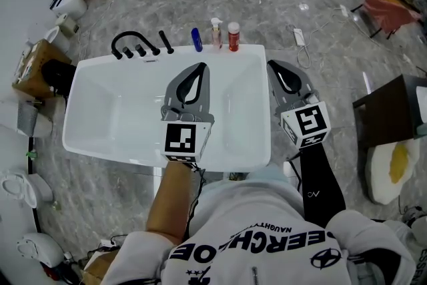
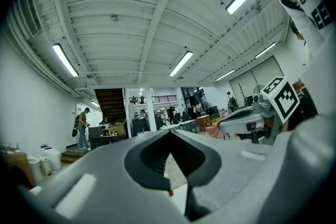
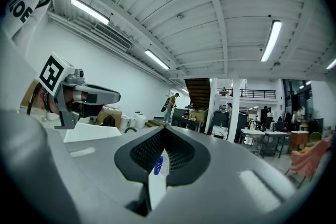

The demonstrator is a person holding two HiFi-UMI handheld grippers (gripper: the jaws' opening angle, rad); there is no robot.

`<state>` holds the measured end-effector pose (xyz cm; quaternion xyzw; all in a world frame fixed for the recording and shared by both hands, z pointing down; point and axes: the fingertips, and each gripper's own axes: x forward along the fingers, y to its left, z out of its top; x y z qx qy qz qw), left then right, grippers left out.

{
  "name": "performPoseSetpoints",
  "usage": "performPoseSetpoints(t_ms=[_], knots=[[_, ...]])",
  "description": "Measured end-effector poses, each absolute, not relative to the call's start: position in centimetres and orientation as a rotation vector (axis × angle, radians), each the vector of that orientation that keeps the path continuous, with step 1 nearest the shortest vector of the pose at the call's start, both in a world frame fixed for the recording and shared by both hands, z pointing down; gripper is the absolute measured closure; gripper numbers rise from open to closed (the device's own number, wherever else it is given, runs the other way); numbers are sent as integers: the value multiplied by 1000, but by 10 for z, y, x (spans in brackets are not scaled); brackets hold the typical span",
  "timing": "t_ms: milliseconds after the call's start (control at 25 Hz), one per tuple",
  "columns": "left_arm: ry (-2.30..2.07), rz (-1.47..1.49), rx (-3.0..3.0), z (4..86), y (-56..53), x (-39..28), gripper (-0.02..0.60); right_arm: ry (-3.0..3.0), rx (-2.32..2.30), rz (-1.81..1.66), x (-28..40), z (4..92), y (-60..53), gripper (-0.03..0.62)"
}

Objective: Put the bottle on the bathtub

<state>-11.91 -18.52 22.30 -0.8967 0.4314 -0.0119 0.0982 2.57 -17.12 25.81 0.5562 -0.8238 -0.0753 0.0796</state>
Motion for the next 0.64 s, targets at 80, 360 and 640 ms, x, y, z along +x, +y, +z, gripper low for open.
performPoseSetpoints(t_ms=[80,360,640], knots=[[1282,-43,-2661,225,-184,-120,581,-2466,1666,-224,25,258,-170,566],[1276,-50,-2672,228,-186,-119,581,-2461,1664,-207,20,264,-162,565],[1272,-48,-2690,237,-182,-109,581,-2456,1658,-206,24,271,-154,566]])
